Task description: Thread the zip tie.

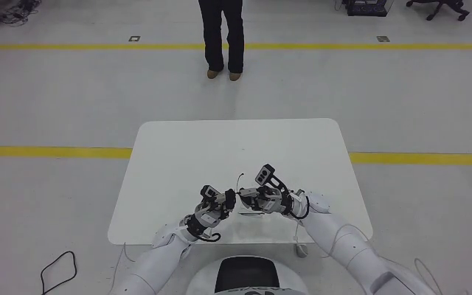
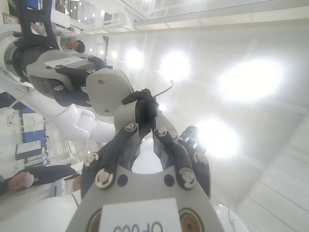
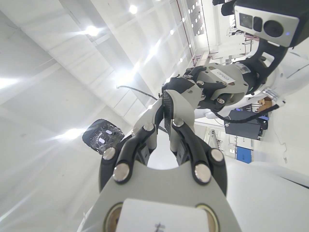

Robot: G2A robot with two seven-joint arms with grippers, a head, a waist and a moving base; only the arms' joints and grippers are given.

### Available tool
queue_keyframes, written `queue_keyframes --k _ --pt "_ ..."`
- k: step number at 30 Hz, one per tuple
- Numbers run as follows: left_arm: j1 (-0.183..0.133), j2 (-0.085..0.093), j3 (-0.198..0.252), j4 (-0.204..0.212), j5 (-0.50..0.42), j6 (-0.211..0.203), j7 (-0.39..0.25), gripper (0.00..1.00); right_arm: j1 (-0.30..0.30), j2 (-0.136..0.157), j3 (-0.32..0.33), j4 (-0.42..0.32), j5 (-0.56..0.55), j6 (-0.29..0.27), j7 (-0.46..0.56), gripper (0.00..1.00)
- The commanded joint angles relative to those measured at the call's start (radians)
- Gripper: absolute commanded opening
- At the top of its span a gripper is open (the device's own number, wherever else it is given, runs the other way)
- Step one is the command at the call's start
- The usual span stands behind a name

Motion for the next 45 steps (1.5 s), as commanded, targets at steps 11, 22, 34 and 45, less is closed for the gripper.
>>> queue_keyframes --k 11,22,34,45 --pt "0.0 0.0 0.0 0.0 0.0 0.0 0.0 0.0 0.003 -0.007 0.005 0.022 -0.015 -0.004 0.0 0.0" --pt "0.0 0.0 0.0 0.0 0.0 0.0 0.0 0.0 0.005 -0.011 0.011 0.031 -0.021 0.002 0.0 0.0" --pt "0.0 0.0 0.0 0.0 0.0 0.0 0.0 0.0 0.013 -0.015 0.018 0.051 -0.034 0.004 0.0 0.0" --pt "0.0 0.0 0.0 0.0 0.0 0.0 0.0 0.0 0.013 -0.023 0.025 0.06 -0.048 0.01 0.0 0.0"
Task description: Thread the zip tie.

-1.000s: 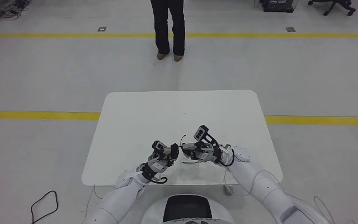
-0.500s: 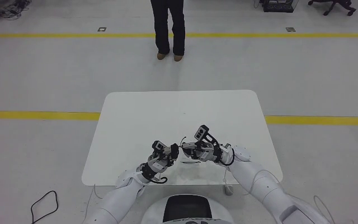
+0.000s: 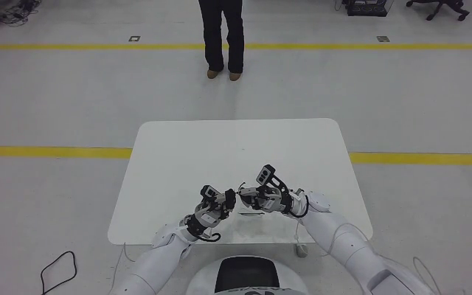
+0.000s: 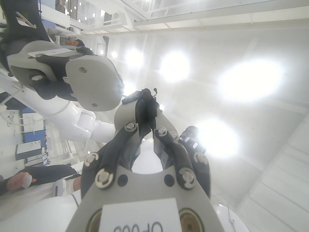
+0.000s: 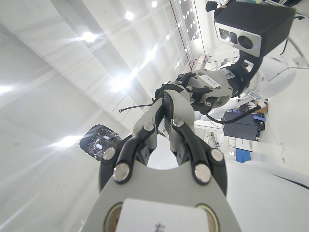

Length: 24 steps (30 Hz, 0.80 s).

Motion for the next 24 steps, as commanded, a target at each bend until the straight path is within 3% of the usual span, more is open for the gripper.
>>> queue_keyframes --k 1,24 --pt "0.0 0.0 0.0 0.0 0.0 0.0 0.0 0.0 0.0 -0.001 0.001 0.002 -0.002 0.001 0.0 0.0" --pt "0.0 0.0 0.0 0.0 0.0 0.0 0.0 0.0 0.005 -0.019 0.013 0.04 -0.028 0.008 0.0 0.0"
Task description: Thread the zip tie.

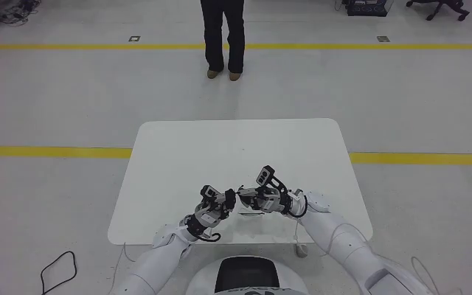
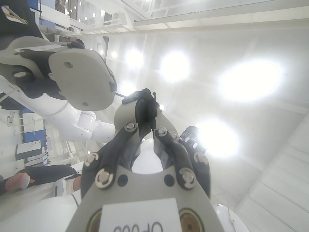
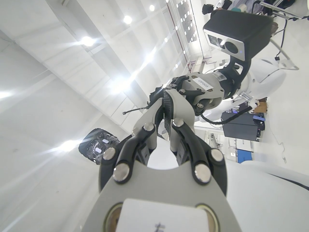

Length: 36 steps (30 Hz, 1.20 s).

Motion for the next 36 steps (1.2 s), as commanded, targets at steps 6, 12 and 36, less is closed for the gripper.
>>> queue_keyframes --k 6,12,36 --pt "0.0 0.0 0.0 0.0 0.0 0.0 0.0 0.0 0.003 -0.006 0.002 0.015 -0.003 0.002 0.0 0.0" --pt "0.0 0.0 0.0 0.0 0.0 0.0 0.0 0.0 0.005 -0.01 0.003 0.026 -0.006 0.004 0.0 0.0" --pt "0.0 0.0 0.0 0.0 0.0 0.0 0.0 0.0 0.02 -0.027 0.0 0.081 -0.007 0.016 0.0 0.0"
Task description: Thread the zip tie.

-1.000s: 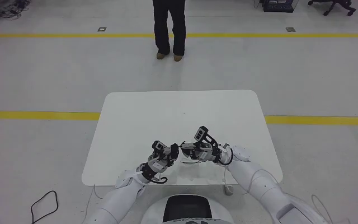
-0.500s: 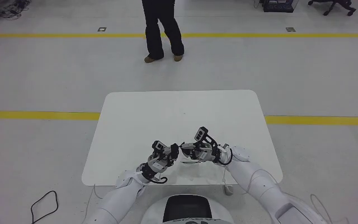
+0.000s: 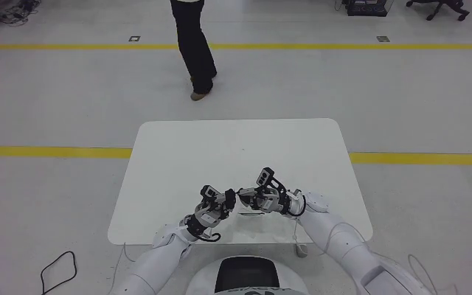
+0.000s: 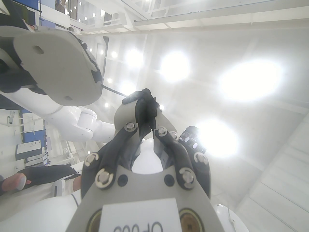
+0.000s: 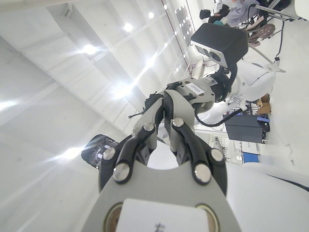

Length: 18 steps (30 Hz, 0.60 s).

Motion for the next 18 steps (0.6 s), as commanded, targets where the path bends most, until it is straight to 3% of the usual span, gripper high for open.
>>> queue_keyframes --k 1,18 --pt "0.0 0.0 0.0 0.0 0.0 0.0 0.0 0.0 0.002 -0.001 -0.001 0.005 -0.002 0.003 0.0 0.0" --pt "0.0 0.0 0.0 0.0 0.0 0.0 0.0 0.0 0.009 -0.01 -0.003 0.032 -0.008 0.009 0.0 0.0"
